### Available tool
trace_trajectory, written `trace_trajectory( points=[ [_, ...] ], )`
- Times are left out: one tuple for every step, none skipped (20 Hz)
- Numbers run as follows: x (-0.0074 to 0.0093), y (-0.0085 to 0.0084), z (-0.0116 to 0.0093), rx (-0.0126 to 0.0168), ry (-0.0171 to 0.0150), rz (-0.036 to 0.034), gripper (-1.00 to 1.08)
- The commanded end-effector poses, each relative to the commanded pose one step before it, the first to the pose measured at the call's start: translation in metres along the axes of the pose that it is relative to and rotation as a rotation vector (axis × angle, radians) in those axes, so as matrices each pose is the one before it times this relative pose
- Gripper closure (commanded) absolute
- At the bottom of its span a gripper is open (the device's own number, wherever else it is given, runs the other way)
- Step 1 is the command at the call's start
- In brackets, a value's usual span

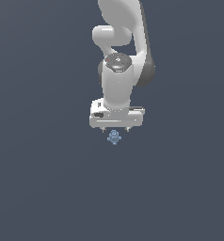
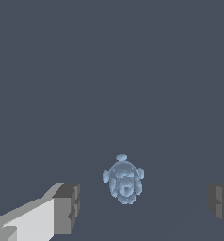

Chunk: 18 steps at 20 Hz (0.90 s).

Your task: Pick up the object and move it to a goal position.

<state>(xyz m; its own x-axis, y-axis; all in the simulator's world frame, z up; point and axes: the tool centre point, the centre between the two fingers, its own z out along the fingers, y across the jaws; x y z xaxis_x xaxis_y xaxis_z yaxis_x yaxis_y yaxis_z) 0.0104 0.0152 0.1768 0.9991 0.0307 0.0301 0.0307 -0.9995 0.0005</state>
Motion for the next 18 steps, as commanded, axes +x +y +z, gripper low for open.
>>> trace_trajectory(
  points=[
    [0.00000,0.00001,0.00000,0.00000,0.00000,0.00000,-0.92],
    [0.00002,-0.00018,-0.00005,0.00042,0.00005,-0.00054,-0.92],
    [0.00006,-0.00061,-0.00016,0.00146,0.00015,-0.00176,-0.92],
    [0.00010,-0.00093,-0.00025,0.00229,0.00024,-0.00275,-0.92],
    [0.00015,-0.00129,-0.00035,0.00318,0.00035,-0.00382,-0.92],
    [0.00019,-0.00166,-0.00044,0.00407,0.00046,-0.00487,-0.92],
    [0.00022,-0.00189,-0.00049,0.00463,0.00055,-0.00550,-0.92],
    [0.00018,-0.00158,-0.00040,0.00386,0.00047,-0.00454,-0.92],
    [0.00014,-0.00118,-0.00029,0.00288,0.00036,-0.00333,-0.92],
    [0.00009,-0.00079,-0.00019,0.00194,0.00024,-0.00218,-0.92],
    [0.00004,-0.00044,-0.00009,0.00106,0.00013,-0.00111,-0.92],
    [-0.00001,-0.00006,0.00001,0.00000,0.00000,0.00000,-0.92],
    [-0.00003,0.00044,0.00008,-0.00091,-0.00012,0.00103,-0.92],
    [0.00000,0.00023,0.00001,-0.00062,-0.00006,0.00030,-0.92],
    [-0.00008,-0.00012,0.00015,0.00014,-0.00004,0.00097,-0.92],
    [-0.00017,0.00006,0.00035,0.00013,-0.00013,0.00267,-0.92],
    [-0.00027,-0.00004,0.00052,0.00008,-0.00019,0.00384,-0.92],
    [-0.00036,0.00003,0.00070,0.00002,-0.00027,0.00525,-0.92]
  ],
)
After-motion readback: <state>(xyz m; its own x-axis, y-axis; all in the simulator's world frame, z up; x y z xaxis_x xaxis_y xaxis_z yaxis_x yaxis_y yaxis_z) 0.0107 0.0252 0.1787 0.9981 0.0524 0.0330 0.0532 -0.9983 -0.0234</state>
